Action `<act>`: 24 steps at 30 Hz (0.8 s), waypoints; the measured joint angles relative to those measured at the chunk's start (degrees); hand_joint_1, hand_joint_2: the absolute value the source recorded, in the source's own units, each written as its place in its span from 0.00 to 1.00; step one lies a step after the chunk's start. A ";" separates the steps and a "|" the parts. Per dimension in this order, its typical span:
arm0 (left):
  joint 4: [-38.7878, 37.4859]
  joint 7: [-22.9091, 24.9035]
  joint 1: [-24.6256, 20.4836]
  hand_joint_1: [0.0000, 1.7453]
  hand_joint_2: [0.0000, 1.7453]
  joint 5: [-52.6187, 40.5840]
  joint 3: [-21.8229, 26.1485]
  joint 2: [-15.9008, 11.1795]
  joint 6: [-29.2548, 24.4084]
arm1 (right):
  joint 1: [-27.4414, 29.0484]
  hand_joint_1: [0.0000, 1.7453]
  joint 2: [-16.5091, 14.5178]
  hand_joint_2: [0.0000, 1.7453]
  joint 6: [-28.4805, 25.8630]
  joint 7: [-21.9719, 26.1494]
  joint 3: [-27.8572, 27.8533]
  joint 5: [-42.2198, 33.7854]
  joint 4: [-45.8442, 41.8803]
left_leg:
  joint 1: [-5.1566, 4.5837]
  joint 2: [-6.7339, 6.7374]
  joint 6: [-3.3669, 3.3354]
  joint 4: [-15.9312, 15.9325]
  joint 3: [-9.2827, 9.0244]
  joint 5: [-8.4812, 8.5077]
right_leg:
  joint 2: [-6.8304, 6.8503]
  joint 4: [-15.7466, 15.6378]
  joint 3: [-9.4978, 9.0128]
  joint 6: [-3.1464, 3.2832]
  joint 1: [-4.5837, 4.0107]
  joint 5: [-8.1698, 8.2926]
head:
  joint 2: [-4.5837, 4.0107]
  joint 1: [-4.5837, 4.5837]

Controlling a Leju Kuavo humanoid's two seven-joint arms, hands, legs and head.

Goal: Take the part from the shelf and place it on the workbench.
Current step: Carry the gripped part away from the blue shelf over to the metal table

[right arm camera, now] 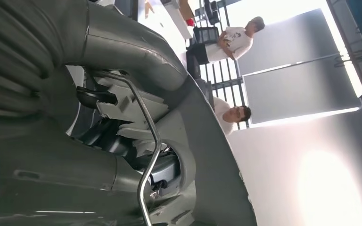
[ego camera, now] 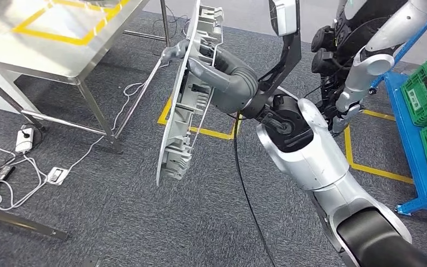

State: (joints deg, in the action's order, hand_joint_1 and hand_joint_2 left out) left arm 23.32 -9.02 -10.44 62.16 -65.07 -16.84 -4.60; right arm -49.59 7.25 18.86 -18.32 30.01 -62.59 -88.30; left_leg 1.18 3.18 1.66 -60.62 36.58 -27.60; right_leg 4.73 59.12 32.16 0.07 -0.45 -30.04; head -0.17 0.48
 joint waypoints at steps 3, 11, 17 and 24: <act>0.00 0.01 -0.11 0.00 1.00 -0.25 0.01 -0.07 -0.22 | 0.00 1.00 0.01 1.00 0.04 0.00 -0.06 0.02 0.01 | -0.09 -1.59 -0.85 0.09 0.15 0.30 | -2.76 6.26 2.56 -0.57 0.42 -4.19 | 0.00 0.77; 0.11 -0.03 -0.15 0.00 1.00 -0.60 0.03 0.12 -0.06 | 0.08 1.00 0.08 1.00 0.12 0.04 -0.09 -0.02 -0.02 | -0.92 -6.71 -1.33 0.23 0.32 0.84 | -7.02 2.88 2.06 2.70 -1.17 0.97 | 0.00 1.99; 0.31 0.05 0.10 0.00 1.00 -0.66 0.08 0.24 -0.21 | -0.32 1.00 -0.14 1.00 0.52 0.13 -0.04 -0.22 -0.20 | -0.74 -5.79 -0.09 -0.52 1.56 0.14 | -5.48 -3.64 -0.87 3.53 -1.30 3.01 | 0.00 2.15; 0.26 0.15 0.15 0.00 1.00 -0.99 0.12 -0.51 0.14 | 0.27 1.00 -0.24 1.00 1.78 0.16 0.08 -0.22 0.43 | 0.94 -2.06 2.99 -6.96 3.90 -1.43 | -1.65 -3.27 -1.06 1.68 0.32 2.36 | 0.00 0.13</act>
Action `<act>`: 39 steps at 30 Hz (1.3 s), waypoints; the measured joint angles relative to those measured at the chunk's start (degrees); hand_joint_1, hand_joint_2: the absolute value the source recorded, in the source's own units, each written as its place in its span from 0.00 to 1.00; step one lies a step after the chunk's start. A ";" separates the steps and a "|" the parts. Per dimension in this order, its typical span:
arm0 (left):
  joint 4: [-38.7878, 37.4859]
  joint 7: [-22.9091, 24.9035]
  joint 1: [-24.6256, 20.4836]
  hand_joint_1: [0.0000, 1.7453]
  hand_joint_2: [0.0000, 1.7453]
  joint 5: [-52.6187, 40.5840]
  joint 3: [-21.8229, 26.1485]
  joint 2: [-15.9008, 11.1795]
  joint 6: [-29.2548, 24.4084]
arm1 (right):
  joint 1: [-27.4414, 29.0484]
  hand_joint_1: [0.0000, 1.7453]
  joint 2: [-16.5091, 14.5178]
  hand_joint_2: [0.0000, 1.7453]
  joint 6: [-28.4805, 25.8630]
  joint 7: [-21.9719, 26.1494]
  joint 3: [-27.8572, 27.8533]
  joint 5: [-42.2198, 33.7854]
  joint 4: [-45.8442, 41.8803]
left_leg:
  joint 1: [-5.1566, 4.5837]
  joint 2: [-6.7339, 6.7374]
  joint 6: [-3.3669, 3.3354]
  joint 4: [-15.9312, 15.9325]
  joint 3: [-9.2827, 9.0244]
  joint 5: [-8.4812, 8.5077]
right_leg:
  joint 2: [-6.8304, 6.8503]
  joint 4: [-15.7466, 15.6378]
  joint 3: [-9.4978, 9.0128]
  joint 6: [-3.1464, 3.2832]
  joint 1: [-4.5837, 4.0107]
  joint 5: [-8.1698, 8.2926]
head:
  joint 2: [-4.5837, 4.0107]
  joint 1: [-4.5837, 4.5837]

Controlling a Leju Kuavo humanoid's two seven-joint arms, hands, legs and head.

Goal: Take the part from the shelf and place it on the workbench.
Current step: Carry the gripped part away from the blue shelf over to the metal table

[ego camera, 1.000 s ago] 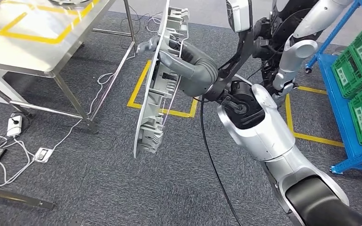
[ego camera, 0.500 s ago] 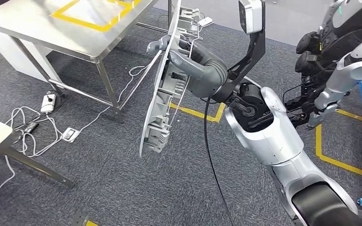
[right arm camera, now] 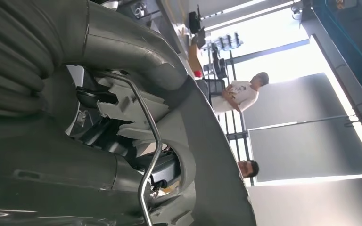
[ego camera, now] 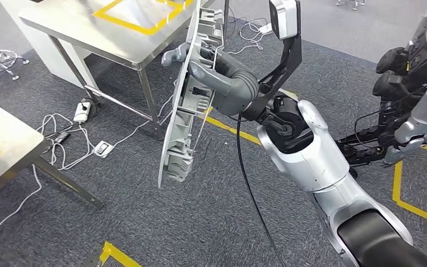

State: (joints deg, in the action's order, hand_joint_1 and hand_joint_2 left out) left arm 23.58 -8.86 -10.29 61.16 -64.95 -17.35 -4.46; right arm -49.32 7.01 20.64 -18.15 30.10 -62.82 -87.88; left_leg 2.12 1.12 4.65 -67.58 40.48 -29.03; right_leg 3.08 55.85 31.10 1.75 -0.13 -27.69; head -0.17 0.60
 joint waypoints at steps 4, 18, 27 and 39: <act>0.13 -0.22 0.03 0.00 1.00 0.07 0.15 0.31 0.07 | -0.34 1.00 -0.19 1.00 -0.01 -0.02 0.20 -0.27 0.11 | 0.05 3.52 -0.46 5.80 -3.11 0.94 | 1.10 3.39 1.15 -2.05 0.00 -2.03 | 0.00 -0.87; 3.45 4.51 0.03 0.00 1.00 2.63 0.37 0.62 -4.52 | 0.92 1.00 -1.47 1.00 1.34 -1.84 2.82 -2.68 0.77 | -1.21 -3.83 -3.35 6.16 -2.63 2.07 | -5.72 5.53 2.93 2.18 -2.47 -1.54 | 0.00 2.41; 4.14 6.43 0.14 0.00 1.00 4.44 1.63 0.50 -5.82 | -1.18 1.00 -6.32 1.00 5.05 1.52 4.24 0.21 3.65 | -0.72 -0.96 -1.00 -1.81 2.15 -2.57 | -2.48 -2.45 -0.65 2.62 -1.67 1.57 | 0.01 2.60; 14.60 10.50 2.39 0.00 1.00 3.27 2.63 -7.40 -14.07 | 3.51 1.00 -8.19 1.00 4.59 3.03 3.53 -0.20 5.11 | 0.48 1.75 -1.77 4.61 -1.58 1.43 | -0.19 7.62 2.59 -2.17 0.48 -5.50 | 0.00 1.81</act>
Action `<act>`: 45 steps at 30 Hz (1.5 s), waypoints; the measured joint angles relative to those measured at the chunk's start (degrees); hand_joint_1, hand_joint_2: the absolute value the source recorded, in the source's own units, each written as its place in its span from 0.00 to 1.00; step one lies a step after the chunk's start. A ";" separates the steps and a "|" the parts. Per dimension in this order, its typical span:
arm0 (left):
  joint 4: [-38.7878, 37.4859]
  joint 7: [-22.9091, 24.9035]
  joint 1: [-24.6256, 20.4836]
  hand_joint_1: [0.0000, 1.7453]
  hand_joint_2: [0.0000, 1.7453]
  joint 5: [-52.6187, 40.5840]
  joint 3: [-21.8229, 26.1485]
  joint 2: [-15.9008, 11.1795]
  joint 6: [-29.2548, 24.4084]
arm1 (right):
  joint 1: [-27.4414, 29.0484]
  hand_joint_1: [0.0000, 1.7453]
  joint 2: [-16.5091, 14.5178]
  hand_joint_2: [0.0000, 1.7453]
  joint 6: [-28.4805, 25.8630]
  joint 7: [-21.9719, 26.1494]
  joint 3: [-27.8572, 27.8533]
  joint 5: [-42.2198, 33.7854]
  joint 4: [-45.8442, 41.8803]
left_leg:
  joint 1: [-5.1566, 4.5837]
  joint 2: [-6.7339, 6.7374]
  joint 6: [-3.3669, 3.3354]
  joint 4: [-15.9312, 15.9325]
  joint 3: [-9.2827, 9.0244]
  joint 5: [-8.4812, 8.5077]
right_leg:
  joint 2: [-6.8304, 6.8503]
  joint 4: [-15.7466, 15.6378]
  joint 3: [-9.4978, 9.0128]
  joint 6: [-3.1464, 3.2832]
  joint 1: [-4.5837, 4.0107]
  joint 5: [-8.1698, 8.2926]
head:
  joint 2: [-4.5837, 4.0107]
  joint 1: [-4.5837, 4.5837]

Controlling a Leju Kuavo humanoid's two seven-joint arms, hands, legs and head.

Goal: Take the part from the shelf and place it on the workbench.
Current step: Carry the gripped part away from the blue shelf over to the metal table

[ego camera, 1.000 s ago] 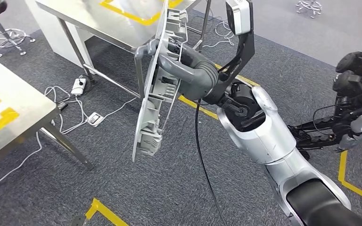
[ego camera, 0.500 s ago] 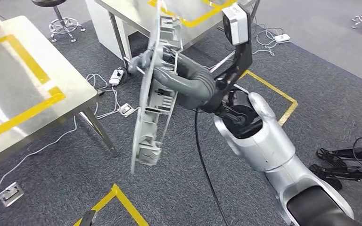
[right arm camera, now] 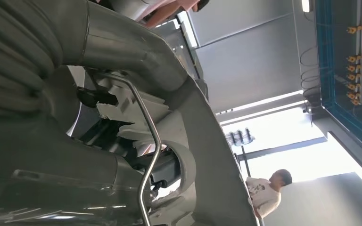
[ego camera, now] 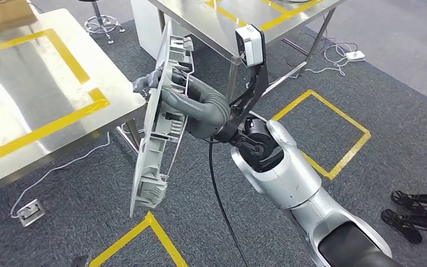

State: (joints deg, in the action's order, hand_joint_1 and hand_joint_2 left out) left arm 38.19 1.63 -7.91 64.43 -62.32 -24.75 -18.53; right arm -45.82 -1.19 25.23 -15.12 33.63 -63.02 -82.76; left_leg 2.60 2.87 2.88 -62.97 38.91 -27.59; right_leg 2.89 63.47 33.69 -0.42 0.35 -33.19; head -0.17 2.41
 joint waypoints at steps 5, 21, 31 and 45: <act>2.40 0.52 0.02 0.00 1.00 -0.13 0.03 -1.55 -0.48 | 0.65 1.00 0.08 1.00 -0.28 0.02 -0.83 -0.04 0.28 | -0.96 -3.12 -0.71 0.12 0.13 0.43 | -2.38 12.52 4.99 1.21 -0.31 -5.03 | 0.00 1.65; 6.29 -5.87 1.48 0.00 1.00 -2.79 2.26 -3.27 2.10 | -1.49 1.00 -0.14 1.00 0.80 -0.39 -4.36 -7.24 -2.18 | -0.24 -2.43 2.64 -7.96 3.92 -3.08 | -1.00 -7.85 -2.67 4.35 -1.32 5.88 | 0.00 0.89; 5.18 -2.75 1.23 0.00 1.00 -3.74 3.29 -2.30 4.37 | -2.17 1.00 -0.92 1.00 2.85 0.34 -5.95 -9.77 -1.79 | 0.07 -0.35 -0.52 -0.11 -0.16 -0.09 | -1.00 1.15 1.00 0.35 -0.45 -0.05 | 0.00 0.38; 0.57 -5.46 0.75 0.00 1.00 -5.54 4.27 -0.24 7.33 | -3.51 1.00 -1.00 1.00 3.63 0.60 -7.50 -11.13 -0.76 | -0.67 -6.56 0.16 1.75 1.23 2.48 | -4.85 -6.05 -2.73 5.55 -1.89 4.73 | -0.01 2.89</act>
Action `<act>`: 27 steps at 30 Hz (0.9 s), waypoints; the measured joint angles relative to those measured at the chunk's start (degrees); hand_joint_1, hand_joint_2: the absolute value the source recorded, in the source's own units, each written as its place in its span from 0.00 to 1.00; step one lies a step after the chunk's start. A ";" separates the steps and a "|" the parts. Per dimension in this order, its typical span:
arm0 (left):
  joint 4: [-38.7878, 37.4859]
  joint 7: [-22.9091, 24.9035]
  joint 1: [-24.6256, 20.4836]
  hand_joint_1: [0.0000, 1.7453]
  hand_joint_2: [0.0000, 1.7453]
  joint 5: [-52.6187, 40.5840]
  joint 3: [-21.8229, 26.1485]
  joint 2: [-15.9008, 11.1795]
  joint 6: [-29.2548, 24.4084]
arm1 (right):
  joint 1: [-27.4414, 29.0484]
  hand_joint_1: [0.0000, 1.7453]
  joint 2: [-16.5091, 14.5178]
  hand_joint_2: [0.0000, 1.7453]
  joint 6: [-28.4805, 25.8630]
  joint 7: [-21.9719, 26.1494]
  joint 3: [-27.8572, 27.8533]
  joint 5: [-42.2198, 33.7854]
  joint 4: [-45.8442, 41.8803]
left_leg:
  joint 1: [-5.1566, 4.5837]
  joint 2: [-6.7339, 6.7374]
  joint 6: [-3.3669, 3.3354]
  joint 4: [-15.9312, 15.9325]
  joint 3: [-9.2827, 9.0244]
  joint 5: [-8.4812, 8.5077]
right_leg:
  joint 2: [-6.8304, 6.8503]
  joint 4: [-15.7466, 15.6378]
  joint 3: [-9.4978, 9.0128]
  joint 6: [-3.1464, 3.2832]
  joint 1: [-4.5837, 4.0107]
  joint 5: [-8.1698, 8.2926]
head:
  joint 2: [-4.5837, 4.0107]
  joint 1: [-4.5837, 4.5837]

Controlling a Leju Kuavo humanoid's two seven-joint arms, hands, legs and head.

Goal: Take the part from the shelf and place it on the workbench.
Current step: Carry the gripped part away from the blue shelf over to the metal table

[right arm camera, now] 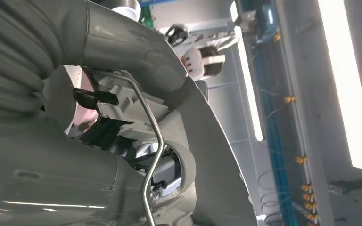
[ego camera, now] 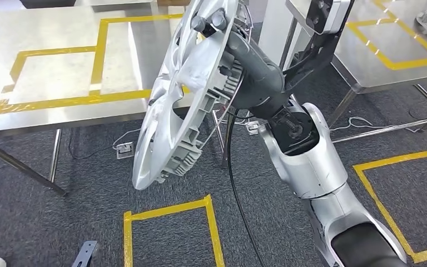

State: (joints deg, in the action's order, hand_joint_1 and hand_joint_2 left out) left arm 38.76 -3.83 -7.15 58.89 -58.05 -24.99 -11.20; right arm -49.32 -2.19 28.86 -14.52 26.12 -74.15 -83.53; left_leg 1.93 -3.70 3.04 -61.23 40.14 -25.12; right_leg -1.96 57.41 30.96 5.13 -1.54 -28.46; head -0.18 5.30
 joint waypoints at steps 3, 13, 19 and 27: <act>-0.46 0.35 -0.15 0.00 1.00 -0.23 0.04 0.04 -0.26 | 0.14 1.00 -0.22 1.00 0.25 -0.16 -0.04 -0.42 0.17 | -0.19 3.59 0.28 -6.82 2.98 -4.95 | 1.69 -2.18 -0.37 -0.84 0.34 1.17 | 0.00 -0.96; -1.70 1.21 -0.07 0.00 1.00 -1.26 0.46 0.57 -0.22 | 0.67 1.00 -0.47 1.00 0.49 -0.58 -0.02 -0.69 0.62 | 0.01 7.07 -0.42 -1.26 -2.38 -2.89 | 5.40 2.96 2.42 -4.37 0.70 -0.95 | 0.01 -3.26; -2.19 0.91 -0.25 0.00 1.00 -1.95 0.98 0.73 0.60 | 0.65 1.00 -0.29 1.00 0.65 -0.58 -0.11 -0.51 0.64 | 0.12 4.43 -1.95 -1.10 -1.83 -2.12 | 2.63 14.98 6.66 -5.71 1.41 -8.69 | 0.01 -2.04; -2.76 0.88 -0.27 0.00 1.00 -2.33 1.46 1.32 0.44 | 0.45 1.00 -0.11 1.00 0.73 -0.58 -0.25 -0.58 0.62 | 0.23 -0.37 -1.27 -0.51 -1.06 -0.49 | -1.20 3.88 1.17 -2.31 0.77 -1.68 | 0.01 -0.94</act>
State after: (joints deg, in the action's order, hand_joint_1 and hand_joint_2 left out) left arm 36.00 -2.95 -7.43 56.56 -56.59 -23.67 -10.76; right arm -48.87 -2.30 29.58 -15.10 25.88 -74.73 -82.90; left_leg 2.16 -4.06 1.77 -61.74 39.08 -25.61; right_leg -3.16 61.30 32.13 2.82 -0.77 -30.14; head -0.17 4.36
